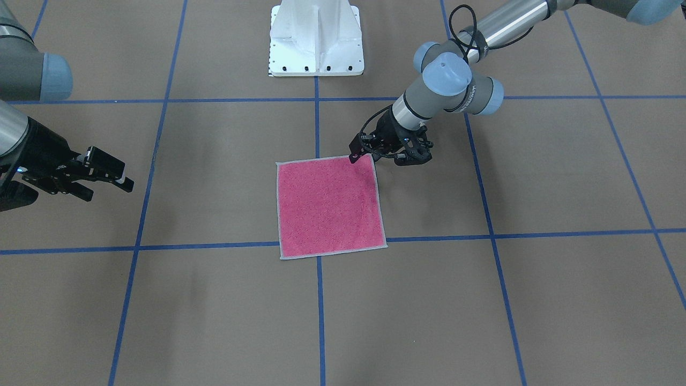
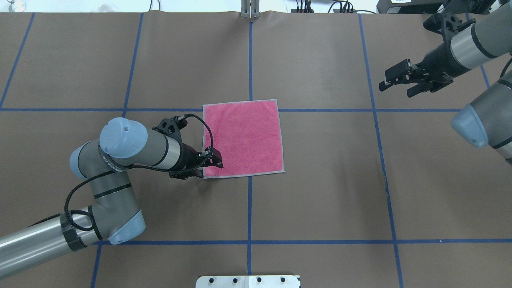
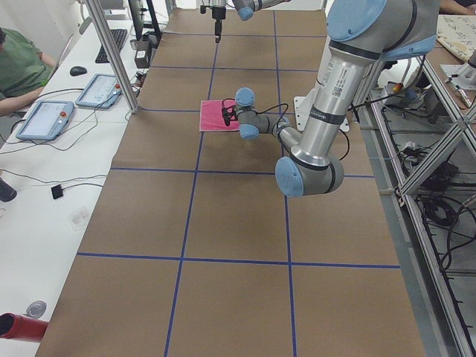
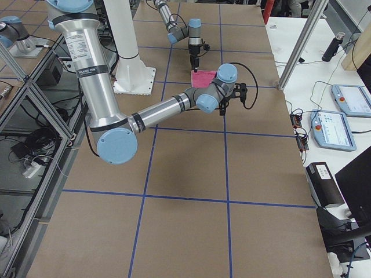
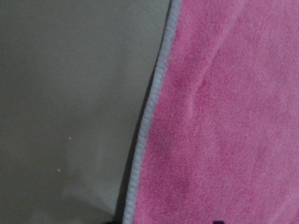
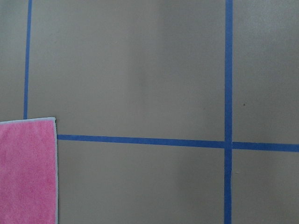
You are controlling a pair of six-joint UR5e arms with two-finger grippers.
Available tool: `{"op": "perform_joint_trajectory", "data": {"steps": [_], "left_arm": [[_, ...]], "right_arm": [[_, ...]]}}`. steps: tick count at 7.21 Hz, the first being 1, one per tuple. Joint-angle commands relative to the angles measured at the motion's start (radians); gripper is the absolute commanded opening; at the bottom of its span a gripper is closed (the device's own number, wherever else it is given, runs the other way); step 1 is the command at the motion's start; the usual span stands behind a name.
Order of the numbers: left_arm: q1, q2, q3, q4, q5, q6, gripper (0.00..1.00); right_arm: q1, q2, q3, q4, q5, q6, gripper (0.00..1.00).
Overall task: Fold towel twice with both arms
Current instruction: 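Close the left gripper on the towel's near corner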
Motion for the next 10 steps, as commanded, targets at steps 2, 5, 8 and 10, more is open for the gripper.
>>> {"op": "perform_joint_trajectory", "data": {"steps": [2,5,8,10], "left_arm": [[0.000,-0.002,0.000,0.000,0.000,0.000,0.71],[0.005,-0.003,-0.002,0.000,0.000,-0.024,0.44],[0.005,-0.005,-0.009,0.000,-0.002,-0.072,0.00],[0.005,-0.006,-0.026,0.002,-0.011,-0.074,0.00]], "right_arm": [[0.000,0.001,0.001,0.001,0.000,0.001,1.00],[0.000,0.001,0.001,0.000,0.000,0.001,1.00],[0.000,0.001,0.001,0.000,0.003,0.001,1.00],[-0.006,0.001,0.001,-0.002,0.008,0.010,1.00]]}}
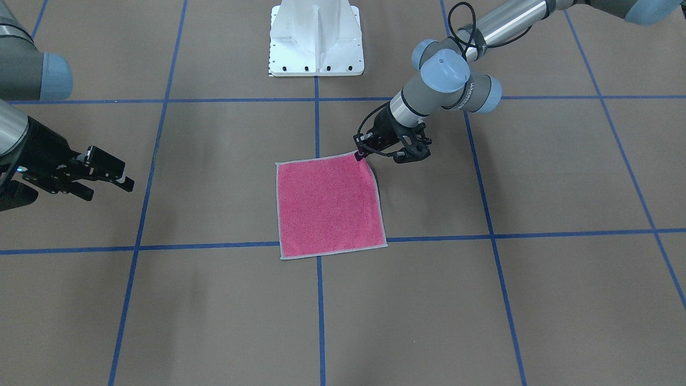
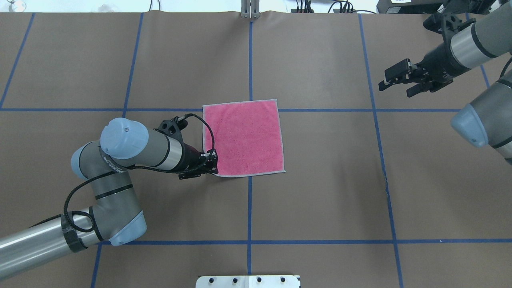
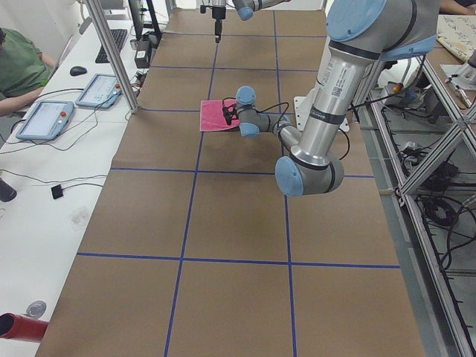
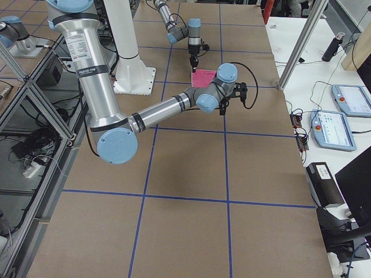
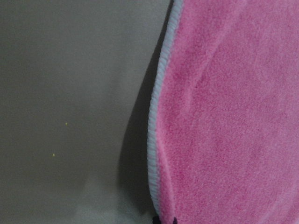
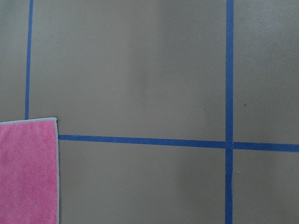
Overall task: Fold towel twice with both arms
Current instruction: 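Close the left gripper on the towel's near corner, then reach the right gripper to the towel's other near corner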
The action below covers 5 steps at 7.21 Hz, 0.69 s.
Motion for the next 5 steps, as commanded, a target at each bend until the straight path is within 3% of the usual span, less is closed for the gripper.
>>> {"op": "perform_joint_trajectory", "data": {"steps": [1,3,5], "left_arm": [[0.000,-0.003,-0.021,0.001,-0.010,-0.003,0.00],[0.000,-0.006,-0.027,0.005,-0.010,-0.005,0.00],[0.000,-0.006,-0.027,0.004,-0.010,-0.003,0.00]], "right_arm": [[-0.044,0.024,0.000,0.002,0.001,0.067,1.00],[-0.162,0.119,-0.003,0.003,-0.082,0.288,1.00],[-0.276,0.161,-0.003,0.003,-0.200,0.381,0.99]]}}
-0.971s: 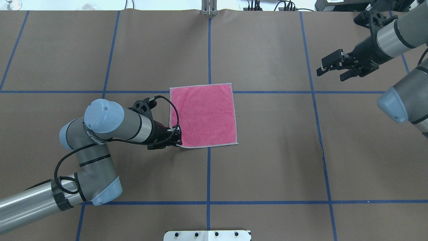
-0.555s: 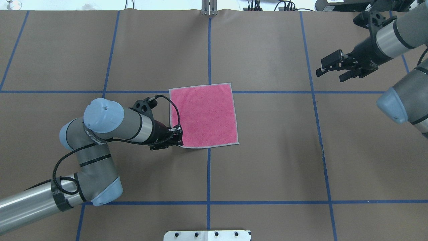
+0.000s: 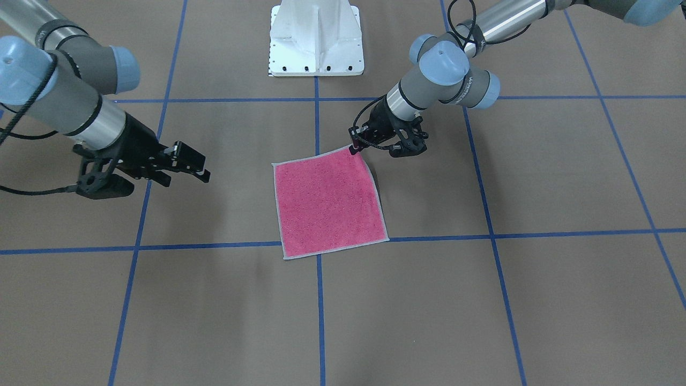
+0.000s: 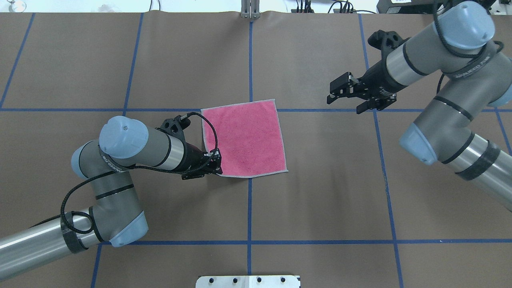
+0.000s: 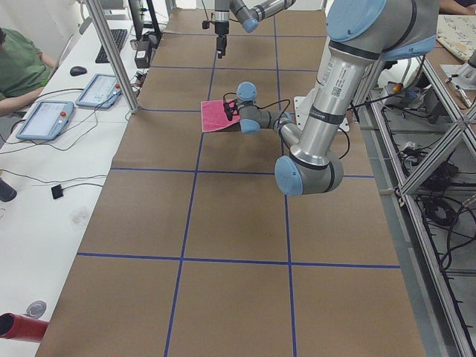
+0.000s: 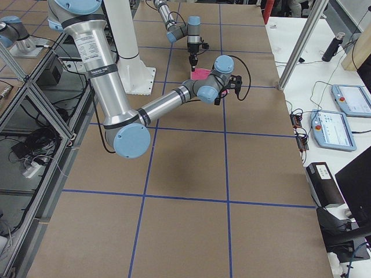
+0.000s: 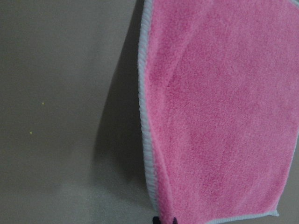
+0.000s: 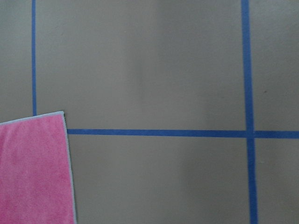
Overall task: Fold towel twice with both arms
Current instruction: 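Reach the right gripper to the towel's other near corner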
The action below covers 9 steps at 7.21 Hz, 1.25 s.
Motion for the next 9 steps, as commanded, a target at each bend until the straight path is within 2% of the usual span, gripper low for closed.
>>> {"op": "perform_joint_trajectory", "data": {"steps": [1,4,6,7,9], "left_arm": [[-0.005,0.001,0.001,0.001,0.000,0.000,0.00],[-0.044,0.001,0.018,0.019,0.000,0.002,0.00],[-0.054,0.001,0.028,0.020,0.000,0.002,0.00],[-0.054,0.001,0.028,0.020,0.000,0.002,0.00],[-0.054,-0.001,0.028,0.020,-0.002,0.002,0.00]], "right_arm": [[-0.106,0.034,0.000,0.000,-0.118,0.080,0.99],[-0.143,0.037,-0.006,0.014,-0.149,0.080,0.99],[-0.191,0.073,-0.032,0.022,-0.202,0.150,0.99],[-0.217,0.080,-0.061,0.066,-0.242,0.203,0.99],[-0.248,0.087,-0.100,0.130,-0.267,0.309,0.98]]}}
